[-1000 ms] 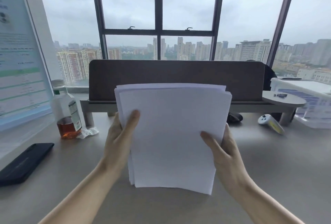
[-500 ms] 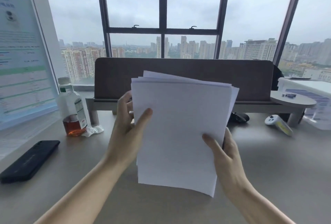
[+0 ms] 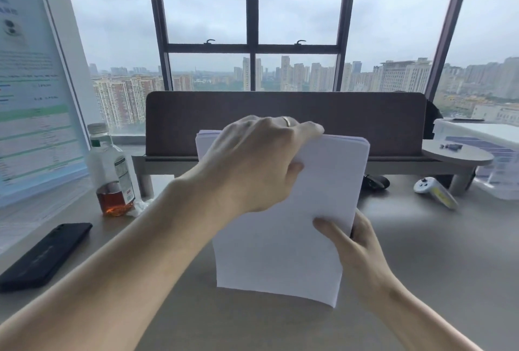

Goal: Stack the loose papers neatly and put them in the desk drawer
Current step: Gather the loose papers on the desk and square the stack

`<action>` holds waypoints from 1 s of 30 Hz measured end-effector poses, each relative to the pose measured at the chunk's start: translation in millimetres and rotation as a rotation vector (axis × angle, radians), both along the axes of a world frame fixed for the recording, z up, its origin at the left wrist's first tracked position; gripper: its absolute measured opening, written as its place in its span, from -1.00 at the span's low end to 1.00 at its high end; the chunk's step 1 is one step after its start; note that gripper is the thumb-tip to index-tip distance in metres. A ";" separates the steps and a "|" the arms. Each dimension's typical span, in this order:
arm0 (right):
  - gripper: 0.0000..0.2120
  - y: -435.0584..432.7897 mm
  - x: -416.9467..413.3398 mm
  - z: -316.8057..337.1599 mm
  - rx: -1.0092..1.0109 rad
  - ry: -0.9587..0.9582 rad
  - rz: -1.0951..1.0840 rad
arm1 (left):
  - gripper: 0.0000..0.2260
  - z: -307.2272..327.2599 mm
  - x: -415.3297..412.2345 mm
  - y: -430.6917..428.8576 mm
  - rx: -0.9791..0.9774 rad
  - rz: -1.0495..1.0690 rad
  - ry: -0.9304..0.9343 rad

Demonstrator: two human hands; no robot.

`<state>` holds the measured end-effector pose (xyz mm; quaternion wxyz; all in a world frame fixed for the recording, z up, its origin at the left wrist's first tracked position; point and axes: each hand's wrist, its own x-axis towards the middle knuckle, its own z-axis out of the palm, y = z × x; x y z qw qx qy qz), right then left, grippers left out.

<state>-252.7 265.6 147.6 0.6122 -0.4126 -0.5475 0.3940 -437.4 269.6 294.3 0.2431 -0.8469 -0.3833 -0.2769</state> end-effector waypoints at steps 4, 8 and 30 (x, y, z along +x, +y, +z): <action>-0.76 0.3 -1.4 -2.9 0.020 0.000 -0.018 | -0.45 -3.2 -9.8 1.3 0.078 -0.040 0.008; -0.72 -1.5 -0.5 -3.1 0.028 0.004 0.007 | -0.23 -41.6 -55.5 12.4 0.052 0.044 -0.476; -0.84 12.2 -18.0 -7.1 0.127 -0.120 -0.238 | -0.64 -143.5 -52.4 23.4 -0.692 -0.342 -1.304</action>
